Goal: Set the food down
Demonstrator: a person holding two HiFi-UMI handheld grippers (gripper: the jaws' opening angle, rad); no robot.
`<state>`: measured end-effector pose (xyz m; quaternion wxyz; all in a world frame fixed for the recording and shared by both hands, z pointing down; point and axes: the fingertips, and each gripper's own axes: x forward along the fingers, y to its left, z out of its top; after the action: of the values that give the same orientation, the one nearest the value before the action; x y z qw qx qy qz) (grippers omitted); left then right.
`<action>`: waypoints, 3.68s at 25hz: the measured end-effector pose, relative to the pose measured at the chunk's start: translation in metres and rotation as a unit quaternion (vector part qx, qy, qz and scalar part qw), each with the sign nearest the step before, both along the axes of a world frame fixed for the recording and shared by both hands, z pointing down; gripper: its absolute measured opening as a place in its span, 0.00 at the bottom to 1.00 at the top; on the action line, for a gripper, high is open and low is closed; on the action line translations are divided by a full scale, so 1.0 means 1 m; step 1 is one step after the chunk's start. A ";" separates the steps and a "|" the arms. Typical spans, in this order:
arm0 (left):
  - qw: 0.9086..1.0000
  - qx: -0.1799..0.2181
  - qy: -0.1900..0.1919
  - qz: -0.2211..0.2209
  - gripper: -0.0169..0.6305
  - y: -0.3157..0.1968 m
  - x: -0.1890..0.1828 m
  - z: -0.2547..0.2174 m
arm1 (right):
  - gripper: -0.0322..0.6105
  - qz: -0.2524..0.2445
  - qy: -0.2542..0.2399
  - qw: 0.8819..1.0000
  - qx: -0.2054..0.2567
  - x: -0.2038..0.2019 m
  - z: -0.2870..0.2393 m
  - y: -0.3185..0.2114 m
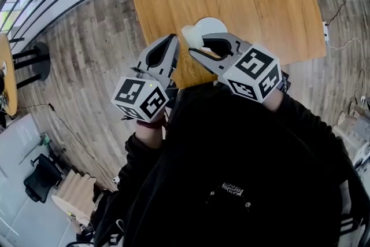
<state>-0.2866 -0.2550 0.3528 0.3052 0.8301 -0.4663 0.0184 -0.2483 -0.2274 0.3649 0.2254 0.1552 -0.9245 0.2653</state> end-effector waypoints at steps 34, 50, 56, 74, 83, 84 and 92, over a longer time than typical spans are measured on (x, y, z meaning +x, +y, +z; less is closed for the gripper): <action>0.984 -0.134 -0.023 -0.118 0.02 0.009 -0.010 0.086 | 0.22 -0.067 0.010 0.992 -0.103 0.023 0.132 -0.028; 0.977 -0.186 -0.048 -0.097 0.02 0.035 -0.016 0.107 | 0.22 -0.038 0.091 0.976 -0.194 0.037 0.244 -0.011; 0.977 -0.189 -0.043 -0.086 0.02 0.030 -0.014 0.109 | 0.22 0.000 0.099 0.962 -0.254 0.034 0.277 -0.018; 0.973 -0.214 -0.042 -0.077 0.02 0.037 0.019 0.128 | 0.22 0.079 0.060 0.916 -0.390 0.055 0.320 -0.025; 0.973 -0.211 -0.049 -0.076 0.02 0.042 0.025 0.123 | 0.24 0.104 0.079 0.911 -0.390 0.063 0.327 -0.026; 0.974 -0.210 -0.048 -0.075 0.02 0.041 0.024 0.122 | 0.27 0.106 0.083 0.912 -0.387 0.064 0.327 -0.027; 0.976 -0.199 -0.041 -0.073 0.02 0.038 0.025 0.118 | 0.41 0.115 0.134 0.923 -0.342 0.073 0.326 -0.033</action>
<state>-0.2614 -0.2166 0.4710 0.4450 0.7149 -0.5252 0.1225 -0.1757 -0.2607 0.6906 0.3545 0.2081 -0.7144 0.5663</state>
